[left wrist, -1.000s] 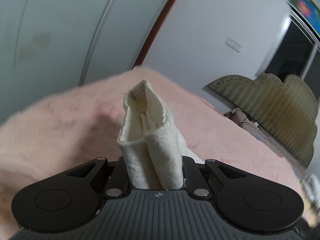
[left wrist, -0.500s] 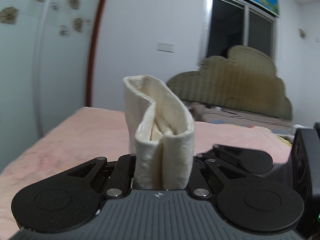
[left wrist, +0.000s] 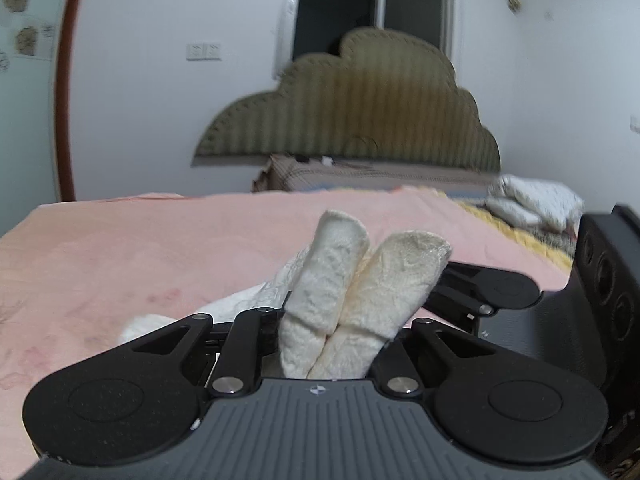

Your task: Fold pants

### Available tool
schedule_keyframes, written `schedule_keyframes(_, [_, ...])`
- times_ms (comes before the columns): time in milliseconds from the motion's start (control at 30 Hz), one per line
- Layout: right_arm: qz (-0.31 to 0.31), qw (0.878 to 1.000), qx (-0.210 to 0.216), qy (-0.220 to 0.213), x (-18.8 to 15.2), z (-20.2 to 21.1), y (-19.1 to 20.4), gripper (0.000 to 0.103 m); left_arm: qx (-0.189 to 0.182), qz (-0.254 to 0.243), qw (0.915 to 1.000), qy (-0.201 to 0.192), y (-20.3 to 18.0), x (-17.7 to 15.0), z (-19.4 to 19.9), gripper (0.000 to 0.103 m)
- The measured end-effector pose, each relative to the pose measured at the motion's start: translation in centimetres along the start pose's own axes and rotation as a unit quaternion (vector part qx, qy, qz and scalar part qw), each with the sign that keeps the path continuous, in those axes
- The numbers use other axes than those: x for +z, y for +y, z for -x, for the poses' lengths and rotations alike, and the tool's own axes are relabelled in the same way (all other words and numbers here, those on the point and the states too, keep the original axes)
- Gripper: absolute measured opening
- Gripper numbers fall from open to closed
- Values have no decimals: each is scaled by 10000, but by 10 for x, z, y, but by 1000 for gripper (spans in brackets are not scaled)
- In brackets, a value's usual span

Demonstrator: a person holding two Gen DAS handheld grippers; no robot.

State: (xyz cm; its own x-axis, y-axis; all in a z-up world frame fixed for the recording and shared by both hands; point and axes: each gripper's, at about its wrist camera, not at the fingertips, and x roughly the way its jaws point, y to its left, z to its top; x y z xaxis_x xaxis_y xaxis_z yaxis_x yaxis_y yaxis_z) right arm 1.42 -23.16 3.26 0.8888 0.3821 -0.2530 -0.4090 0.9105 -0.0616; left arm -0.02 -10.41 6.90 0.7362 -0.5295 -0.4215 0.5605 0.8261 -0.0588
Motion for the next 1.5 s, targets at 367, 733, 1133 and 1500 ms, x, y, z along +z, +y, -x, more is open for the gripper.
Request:
schedule_keyframes(367, [221, 9980, -361, 474, -39, 26, -16, 69, -17, -412, 9989, 230, -46, -30, -39, 14])
schedule_keyframes(733, [263, 9920, -732, 991, -60, 38, -21, 69, -122, -583, 9963, 612, -67, -38, -72, 24])
schedule_keyframes(1133, [-487, 9672, -1767, 1761, -93, 97, -41, 76, -773, -1219, 9873, 668, -97, -51, -54, 55])
schedule_keyframes(1500, [-908, 9787, -1653, 811, -65, 102, 7, 76, 595, -964, 9927, 416, -13, -54, -5, 67])
